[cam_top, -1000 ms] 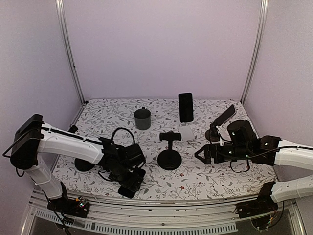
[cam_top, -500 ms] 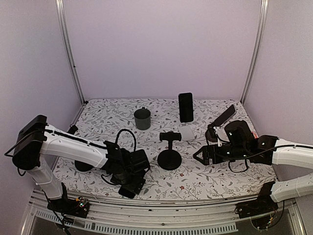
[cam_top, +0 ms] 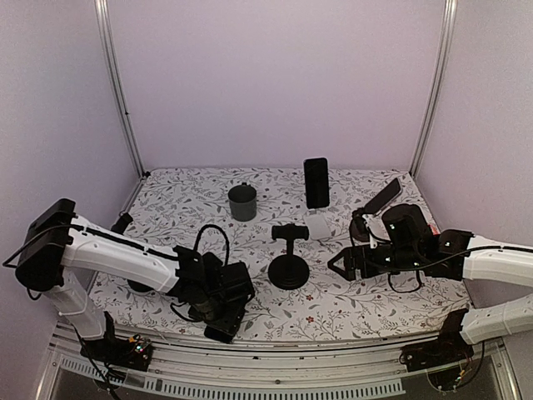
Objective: Place the phone on the phone stand
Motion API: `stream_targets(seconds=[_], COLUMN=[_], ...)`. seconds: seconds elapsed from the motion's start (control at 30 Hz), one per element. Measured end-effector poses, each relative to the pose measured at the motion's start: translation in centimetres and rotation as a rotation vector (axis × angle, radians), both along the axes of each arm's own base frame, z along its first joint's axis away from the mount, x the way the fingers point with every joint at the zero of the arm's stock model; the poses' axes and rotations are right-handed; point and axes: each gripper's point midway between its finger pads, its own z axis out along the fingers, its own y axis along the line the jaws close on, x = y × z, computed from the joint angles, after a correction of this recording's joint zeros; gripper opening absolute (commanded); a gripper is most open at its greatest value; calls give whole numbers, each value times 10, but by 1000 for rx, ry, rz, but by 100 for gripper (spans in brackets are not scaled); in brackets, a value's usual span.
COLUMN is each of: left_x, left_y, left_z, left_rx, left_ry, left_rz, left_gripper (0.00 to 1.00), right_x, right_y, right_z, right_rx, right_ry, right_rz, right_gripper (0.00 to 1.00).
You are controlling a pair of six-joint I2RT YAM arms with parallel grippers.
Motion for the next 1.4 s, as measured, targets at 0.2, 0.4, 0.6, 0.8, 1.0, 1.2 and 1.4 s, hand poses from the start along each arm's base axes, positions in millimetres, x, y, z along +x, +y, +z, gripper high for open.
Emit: stream_targets(seconds=[0.2,0.4,0.6,0.8,1.0,1.2,1.4], left_x=[-18,-19,-4,31,64,84,96], left_y=[15,19,16,10,6,-12,-35], left_z=[3,24,84,167,235,286,308], left_rx=[-15,-53,-175,-258,-282,-318,-315], left_ry=[19,-25,-176,-417,-666,-851,-952], left_rz=[-5,-2,25,86,100,66,23], left_gripper=[30,7,0,0,0,0,0], right_x=[4,11,17,22,24,27,29], right_y=[5,13,22,40,77,114,135], right_z=[25,72,134,174,177,200,220], right_rx=[23,74,150,212,242,311,376], right_ry=[-32,-86,-156,-184,-135,-138,-171], right_rz=[7,16,25,62,144,220,272], right_gripper=[94,92,85,79,78,78,77])
